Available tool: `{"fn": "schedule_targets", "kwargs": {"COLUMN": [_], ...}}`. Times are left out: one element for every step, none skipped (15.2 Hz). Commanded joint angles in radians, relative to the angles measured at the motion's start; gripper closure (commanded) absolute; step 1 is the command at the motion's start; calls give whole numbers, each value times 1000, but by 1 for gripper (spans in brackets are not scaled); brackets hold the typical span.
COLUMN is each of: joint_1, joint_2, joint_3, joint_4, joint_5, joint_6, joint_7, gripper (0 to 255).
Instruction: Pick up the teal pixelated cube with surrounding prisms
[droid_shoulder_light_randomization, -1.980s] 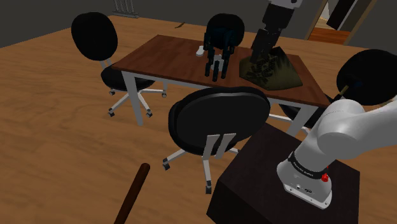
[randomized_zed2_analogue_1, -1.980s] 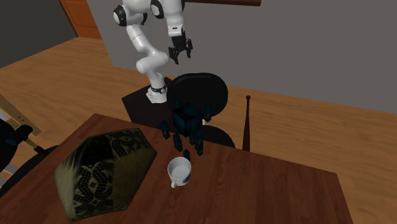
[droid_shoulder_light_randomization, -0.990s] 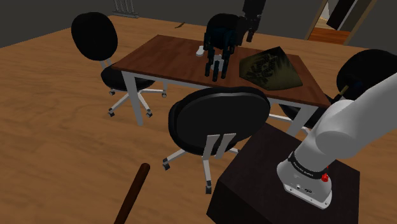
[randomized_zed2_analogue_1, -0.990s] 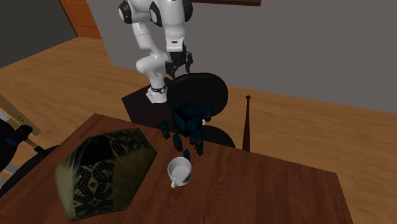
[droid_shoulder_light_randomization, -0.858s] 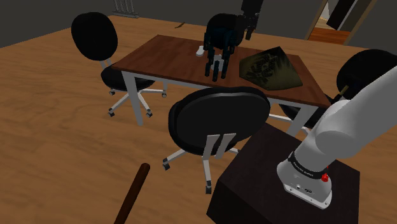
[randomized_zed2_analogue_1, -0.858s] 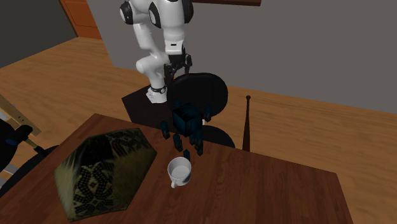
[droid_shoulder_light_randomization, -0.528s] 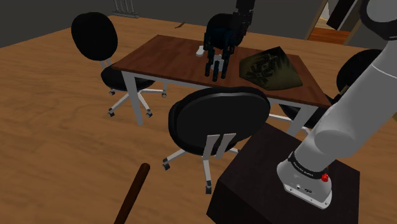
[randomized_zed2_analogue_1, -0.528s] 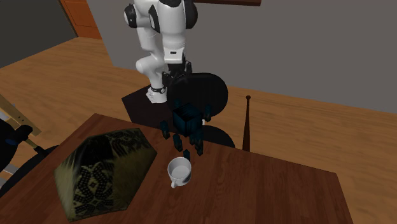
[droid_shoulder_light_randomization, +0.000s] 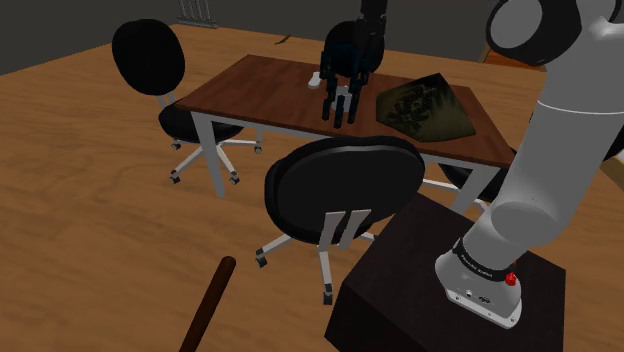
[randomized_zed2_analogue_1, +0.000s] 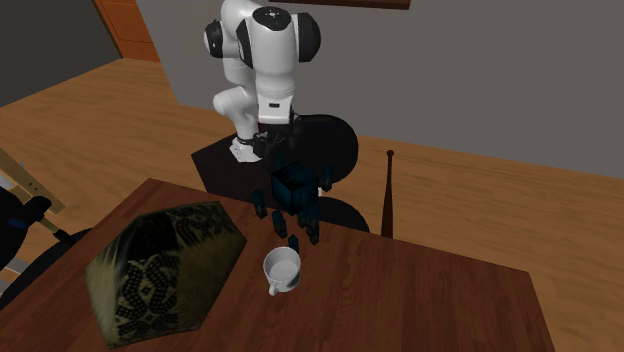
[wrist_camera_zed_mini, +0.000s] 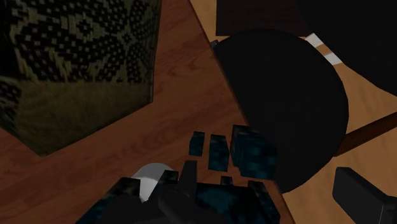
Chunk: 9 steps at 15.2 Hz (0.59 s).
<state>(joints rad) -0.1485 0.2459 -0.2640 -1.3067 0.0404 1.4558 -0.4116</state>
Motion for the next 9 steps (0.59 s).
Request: {"fn": "schedule_targets", "kwargs": {"joint_1": [0,1,3,4,4,4,4,5,5], "joint_2": [-2,-7,-10,-14,-16,-16,-16,-15,-15], "joint_3": [0,0,0,1,1,1,1,1,1], "joint_4": [-32,-52,-71,-89,-99,-100,-99,-99,-100], "joint_5": [-2,-3,-4,-4,-5,-5,-5,-5,-5], "joint_6": [30,45,60,75,84,84,84,84,84], "joint_7": [-2,-1,-1,0,0,0,0,1,1], "gripper": [0,0,0,0,0,0,0,255,255]}}
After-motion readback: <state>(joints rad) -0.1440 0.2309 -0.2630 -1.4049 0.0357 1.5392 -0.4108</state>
